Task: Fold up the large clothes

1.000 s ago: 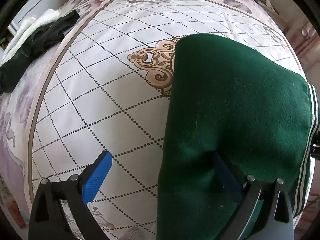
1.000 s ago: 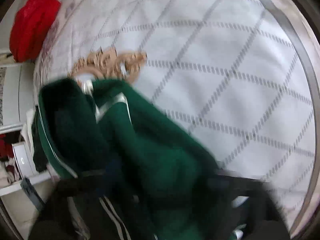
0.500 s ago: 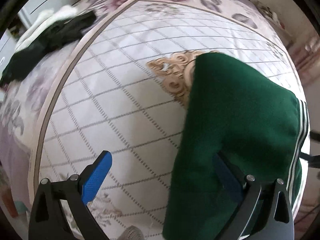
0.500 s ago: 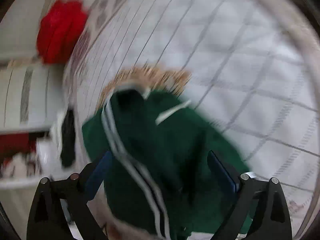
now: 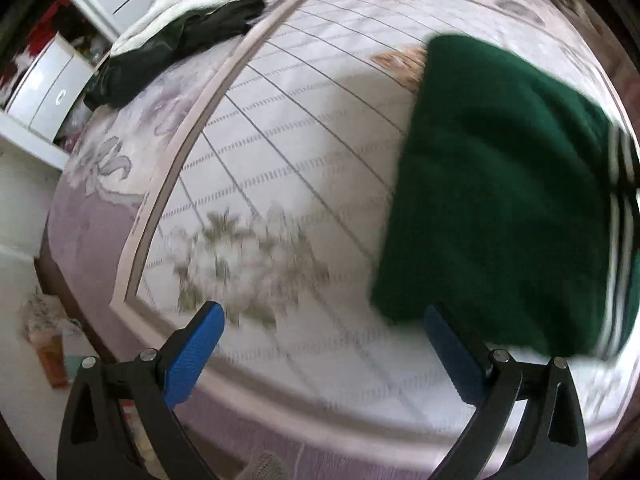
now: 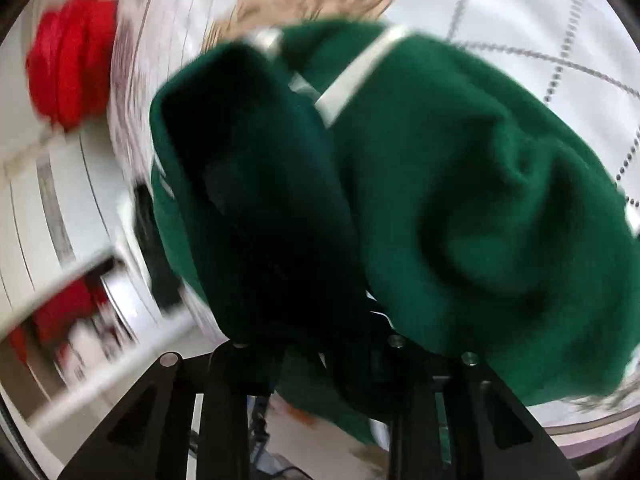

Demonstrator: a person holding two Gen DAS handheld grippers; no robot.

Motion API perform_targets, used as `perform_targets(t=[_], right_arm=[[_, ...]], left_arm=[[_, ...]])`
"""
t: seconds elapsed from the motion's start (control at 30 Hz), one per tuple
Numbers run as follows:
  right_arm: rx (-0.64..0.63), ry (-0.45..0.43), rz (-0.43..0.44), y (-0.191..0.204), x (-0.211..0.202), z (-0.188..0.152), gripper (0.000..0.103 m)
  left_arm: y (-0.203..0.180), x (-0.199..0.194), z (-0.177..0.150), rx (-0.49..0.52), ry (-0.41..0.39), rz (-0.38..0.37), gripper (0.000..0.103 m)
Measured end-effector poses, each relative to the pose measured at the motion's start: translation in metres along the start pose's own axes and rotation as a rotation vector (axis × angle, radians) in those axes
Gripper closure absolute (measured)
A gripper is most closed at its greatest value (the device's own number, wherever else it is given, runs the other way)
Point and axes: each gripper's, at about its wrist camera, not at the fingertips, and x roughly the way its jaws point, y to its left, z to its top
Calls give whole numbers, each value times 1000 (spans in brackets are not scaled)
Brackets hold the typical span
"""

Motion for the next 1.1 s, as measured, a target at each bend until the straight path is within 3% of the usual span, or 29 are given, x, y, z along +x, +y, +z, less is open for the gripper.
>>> perform_targets(t=[0.07,0.13,0.17,0.33,0.37,0.47,0.5,0.53,0.57,0.6,0.63,0.73,0.77,0.8,0.9,0.97,1.07,1.1], right_arm=[[-100,18,-69,13,-5,9,58],[-185,35,-117,23,-5,16,19],[-219,47,-127,25,-7,19,18],[-298,159,-206,35,14,33,18],[-302,191,-214,18,13,28,18],[-308,267,-219,11,39,28,18],[-324,255,-196,10,42,26,29],[-348,230,-216,13,44,25,59],[-369,200,-225,17,40,22,66],[-377,141,-200,24,27,15,83],[-376,93,-161,28,13,9,87],[-309,-74,-27,23,-45,-2,89],[-297,-116,-40,16,-59,-1,89],[-270,-158,-100,3,-67,3,89],[-125,-129,-254,-50,-63,15,90],[-140,-121,-292,-63,-64,19,86],[-152,-108,-279,-69,-76,18,70],[-151,-113,-283,-73,-88,16,53]], left_arm=[[-22,-9,-18,71,-5,-10,0],[-58,-18,-37,164,-25,-41,0],[-76,-21,-45,202,-35,-55,0],[-166,-13,-72,346,-43,-97,0],[-181,-12,-75,376,-54,-97,0],[-205,-2,-82,417,-25,-94,0],[-205,4,-83,404,-6,-92,0],[-202,7,-82,392,8,-88,0],[-195,10,-81,373,18,-89,0],[-188,11,-79,357,18,-85,0],[-178,11,-77,339,17,-75,0],[-152,6,-71,306,18,-59,0],[-143,1,-67,295,16,-61,0],[-133,-4,-62,280,12,-62,0],[-105,-17,-42,212,-3,-59,0],[-93,-20,-24,158,-14,-62,0],[-77,-18,13,69,-40,-78,0],[-69,-15,32,39,-60,-101,0]])
